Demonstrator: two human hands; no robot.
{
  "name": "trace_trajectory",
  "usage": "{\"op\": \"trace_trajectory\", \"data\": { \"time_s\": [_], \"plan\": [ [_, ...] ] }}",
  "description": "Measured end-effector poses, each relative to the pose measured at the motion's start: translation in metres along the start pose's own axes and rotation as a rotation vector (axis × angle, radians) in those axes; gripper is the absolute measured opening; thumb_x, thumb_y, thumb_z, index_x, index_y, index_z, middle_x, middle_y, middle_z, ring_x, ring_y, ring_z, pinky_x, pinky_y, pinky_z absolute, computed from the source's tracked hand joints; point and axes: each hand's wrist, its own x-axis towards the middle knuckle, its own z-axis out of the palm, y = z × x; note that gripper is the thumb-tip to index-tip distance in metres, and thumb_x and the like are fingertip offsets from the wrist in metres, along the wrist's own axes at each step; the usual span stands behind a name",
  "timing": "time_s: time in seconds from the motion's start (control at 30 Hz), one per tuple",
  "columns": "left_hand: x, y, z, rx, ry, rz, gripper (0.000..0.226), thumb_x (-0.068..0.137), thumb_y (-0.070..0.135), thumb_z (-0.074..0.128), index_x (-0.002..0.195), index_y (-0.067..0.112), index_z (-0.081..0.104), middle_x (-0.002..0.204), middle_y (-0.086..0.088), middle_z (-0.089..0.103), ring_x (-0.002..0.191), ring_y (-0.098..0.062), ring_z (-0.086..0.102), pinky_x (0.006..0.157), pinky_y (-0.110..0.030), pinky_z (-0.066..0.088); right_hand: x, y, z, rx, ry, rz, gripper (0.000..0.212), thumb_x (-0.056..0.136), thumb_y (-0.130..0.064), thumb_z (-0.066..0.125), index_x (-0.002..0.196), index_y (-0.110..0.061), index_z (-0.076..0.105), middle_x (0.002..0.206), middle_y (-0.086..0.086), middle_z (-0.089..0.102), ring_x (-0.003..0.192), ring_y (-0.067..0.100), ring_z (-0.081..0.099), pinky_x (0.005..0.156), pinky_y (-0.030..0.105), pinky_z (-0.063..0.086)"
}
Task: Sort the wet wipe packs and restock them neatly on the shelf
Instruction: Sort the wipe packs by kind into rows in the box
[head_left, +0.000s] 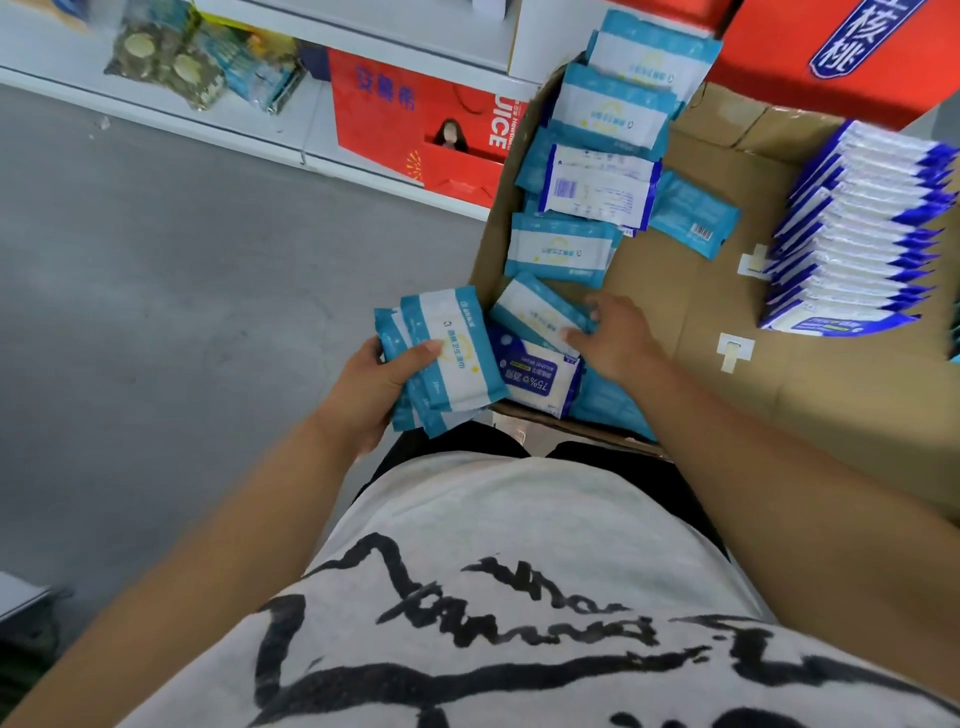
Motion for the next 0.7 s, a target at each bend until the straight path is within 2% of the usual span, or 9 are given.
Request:
{"op": "trace_trajectory", "data": {
  "time_s": [0.1,0.17,0.27,0.37,0.5,0.7],
  "plan": [
    [-0.003,-0.003,-0.003,-0.009,0.017,-0.009,0.049,0.093,0.021,0.075,0.137,0.015,0.054,0.124,-0.006,0.074,0.106,-0.025,0.075,0.083,-0.039,0.064,0.007,0.003,0.004,-0.125,-0.022,0.013,0.055,0.089,-0.046,0.069,0.132,-0.014,0.061,0.129,0.015,0.051,0.122,0.031,0.047,0.097,0.035,0.041],
    [-0.004,-0.004,-0.002,-0.006,0.022,-0.018,0.051,0.092,0.023,0.075,0.138,0.017,0.054,0.127,-0.005,0.073,0.106,-0.024,0.075,0.085,-0.041,0.064,0.009,0.004,0.005,-0.051,0.020,0.015,0.043,0.088,-0.042,0.072,0.119,-0.013,0.067,0.122,0.013,0.055,0.115,0.030,0.053,0.096,0.036,0.045],
    [-0.004,-0.003,0.002,0.012,0.026,-0.021,0.050,0.092,0.024,0.076,0.137,0.018,0.054,0.127,-0.004,0.072,0.106,-0.023,0.075,0.088,-0.044,0.063,0.000,0.003,0.000,0.169,0.096,0.007,0.023,0.088,-0.026,0.076,0.104,-0.012,0.066,0.112,0.009,0.062,0.105,0.027,0.060,0.086,0.031,0.046],
    [-0.003,-0.001,0.009,0.027,0.025,-0.018,0.050,0.092,0.024,0.076,0.136,0.019,0.054,0.127,-0.003,0.072,0.107,-0.023,0.075,0.093,-0.048,0.061,-0.022,-0.003,-0.013,0.495,0.141,0.045,0.015,0.091,-0.016,0.073,0.096,-0.014,0.059,0.107,0.007,0.067,0.101,0.022,0.065,0.080,0.028,0.052],
    [0.000,0.004,0.020,0.020,0.013,0.000,0.052,0.091,0.023,0.077,0.138,0.017,0.053,0.127,-0.004,0.072,0.106,-0.022,0.075,0.088,-0.044,0.063,-0.056,-0.007,-0.035,0.833,0.160,0.105,0.009,0.095,-0.018,0.068,0.093,-0.020,0.059,0.112,0.009,0.071,0.102,0.021,0.070,0.087,0.040,0.060],
    [0.006,0.013,0.045,0.017,-0.012,0.046,0.052,0.091,0.021,0.077,0.137,0.016,0.053,0.125,-0.004,0.072,0.104,-0.021,0.075,0.078,-0.037,0.064,-0.095,-0.007,-0.065,1.248,0.025,0.206,0.001,0.099,-0.019,0.061,0.099,-0.019,0.062,0.109,0.006,0.074,0.099,0.020,0.071,0.086,0.037,0.058]
  ]
}}
